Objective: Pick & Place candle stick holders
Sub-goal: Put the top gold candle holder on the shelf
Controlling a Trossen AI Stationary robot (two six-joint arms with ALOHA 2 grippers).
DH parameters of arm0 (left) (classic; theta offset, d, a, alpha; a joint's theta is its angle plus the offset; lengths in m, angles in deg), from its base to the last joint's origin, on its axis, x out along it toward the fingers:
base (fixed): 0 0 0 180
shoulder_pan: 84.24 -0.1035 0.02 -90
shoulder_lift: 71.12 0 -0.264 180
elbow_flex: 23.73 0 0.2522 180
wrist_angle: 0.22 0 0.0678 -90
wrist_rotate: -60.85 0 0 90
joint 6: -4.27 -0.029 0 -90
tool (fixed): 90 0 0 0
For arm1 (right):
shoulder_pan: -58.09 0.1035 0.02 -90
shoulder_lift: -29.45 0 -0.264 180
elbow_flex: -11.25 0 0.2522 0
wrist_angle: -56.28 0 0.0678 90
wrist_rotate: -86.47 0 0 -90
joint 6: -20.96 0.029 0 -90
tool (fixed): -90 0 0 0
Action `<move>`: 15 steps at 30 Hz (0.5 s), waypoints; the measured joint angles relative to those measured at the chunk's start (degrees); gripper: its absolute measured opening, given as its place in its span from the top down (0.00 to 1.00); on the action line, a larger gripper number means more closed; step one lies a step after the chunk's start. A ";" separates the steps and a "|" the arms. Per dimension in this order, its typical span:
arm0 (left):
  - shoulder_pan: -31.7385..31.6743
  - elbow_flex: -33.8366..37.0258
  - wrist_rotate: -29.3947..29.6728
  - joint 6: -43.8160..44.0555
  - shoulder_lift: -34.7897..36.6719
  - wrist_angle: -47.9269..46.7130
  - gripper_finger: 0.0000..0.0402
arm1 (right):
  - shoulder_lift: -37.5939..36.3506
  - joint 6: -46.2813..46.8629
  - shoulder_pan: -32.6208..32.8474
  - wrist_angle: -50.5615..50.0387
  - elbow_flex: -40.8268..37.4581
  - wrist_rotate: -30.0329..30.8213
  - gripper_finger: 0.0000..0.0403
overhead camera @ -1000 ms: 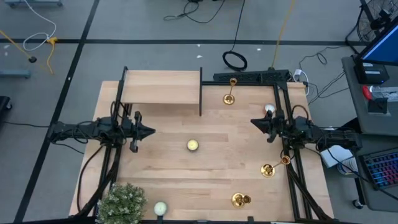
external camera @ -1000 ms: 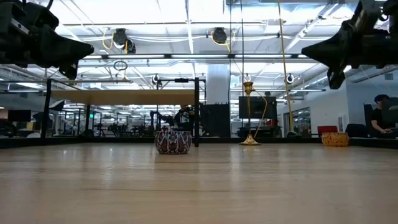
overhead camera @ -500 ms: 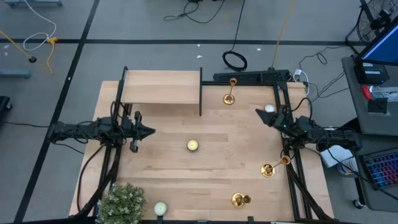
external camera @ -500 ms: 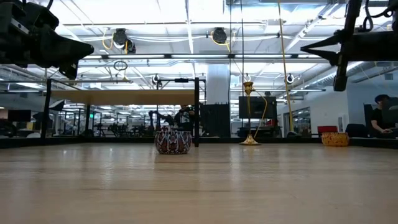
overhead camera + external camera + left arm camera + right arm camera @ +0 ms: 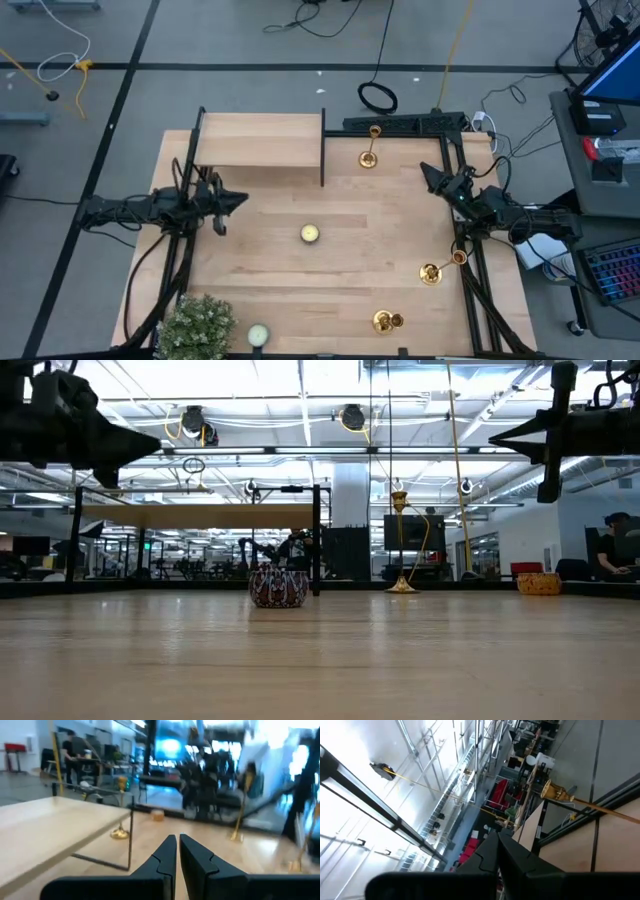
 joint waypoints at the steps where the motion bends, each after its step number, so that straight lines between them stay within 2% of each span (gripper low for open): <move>1: 0.00 0.00 -0.01 3.29 -0.02 1.76 0.94 | 0.00 -0.48 0.01 0.00 0.00 -0.02 0.98; 5: 0.07 0.00 -0.48 24.14 -0.01 11.37 0.94 | 0.02 -0.95 0.00 -0.24 0.00 -0.02 0.98; 7: 0.08 0.00 1.31 31.80 -0.01 16.12 0.94 | 0.02 -0.95 0.00 -0.24 0.00 -0.02 0.98; 10: 0.07 0.00 5.57 38.20 -0.02 22.81 0.94 | 0.02 -0.95 0.00 -0.23 0.00 -0.03 0.98; 13: 0.07 -0.02 10.17 40.50 0.03 27.08 0.94 | 0.02 -1.67 0.00 -0.24 0.00 -0.02 0.98; 15: 0.04 0.00 10.54 41.57 -0.02 29.22 0.94 | 0.02 -2.39 0.00 -0.25 0.00 -0.02 0.98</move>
